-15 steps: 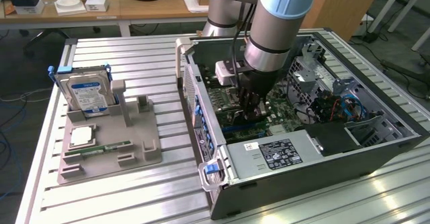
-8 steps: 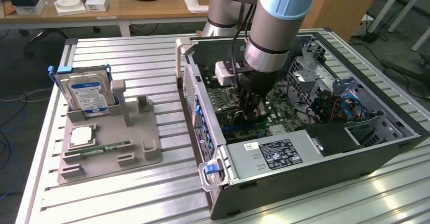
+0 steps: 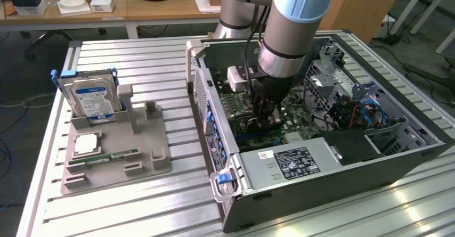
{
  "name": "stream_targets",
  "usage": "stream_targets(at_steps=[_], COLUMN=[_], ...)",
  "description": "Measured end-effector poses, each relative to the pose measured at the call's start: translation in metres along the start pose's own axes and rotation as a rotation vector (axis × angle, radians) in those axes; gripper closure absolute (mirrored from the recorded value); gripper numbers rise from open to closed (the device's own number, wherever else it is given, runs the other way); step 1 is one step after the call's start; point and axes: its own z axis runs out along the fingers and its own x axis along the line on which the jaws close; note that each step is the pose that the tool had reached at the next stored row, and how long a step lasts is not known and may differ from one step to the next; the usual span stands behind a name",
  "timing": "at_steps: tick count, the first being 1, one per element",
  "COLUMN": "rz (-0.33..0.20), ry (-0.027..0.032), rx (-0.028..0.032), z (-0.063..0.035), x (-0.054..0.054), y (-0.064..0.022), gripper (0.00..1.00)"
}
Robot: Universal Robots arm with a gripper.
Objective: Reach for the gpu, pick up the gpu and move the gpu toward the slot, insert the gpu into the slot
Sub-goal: 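Insert the gpu into the slot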
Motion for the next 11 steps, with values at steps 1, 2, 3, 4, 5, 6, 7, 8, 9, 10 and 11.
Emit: stream_targets(at_steps=[1, 2, 3, 4, 5, 6, 7, 8, 9, 10, 11], rz=[0.000, 0.000, 0.000, 0.000, 0.000, 0.000, 0.000, 0.000, 0.000, 0.000, 0.000], ry=[-0.0001, 0.0000, -0.0001, -0.0001, -0.0001, -0.0001, -0.0001, -0.0001, -0.0001, -0.0001, -0.0001], rx=[0.0000, 0.0000, 0.0000, 0.0000, 0.0000, 0.0000, 0.0000, 0.0000, 0.0000, 0.0000, 0.0000], z=[0.0001, 0.0001, 0.0002, 0.0002, 0.0002, 0.0002, 0.0002, 0.0002, 0.0002, 0.0002, 0.0002], x=[0.0000, 0.0000, 0.0000, 0.0000, 0.0000, 0.0000, 0.0000, 0.0000, 0.0000, 0.0000, 0.0000], y=[0.0000, 0.0000, 0.0000, 0.0000, 0.0000, 0.0000, 0.0000, 0.0000, 0.0000, 0.0000, 0.0000], gripper=[0.74, 0.74, 0.74, 0.74, 0.74, 0.74, 0.74, 0.74, 0.74, 0.74, 0.74])
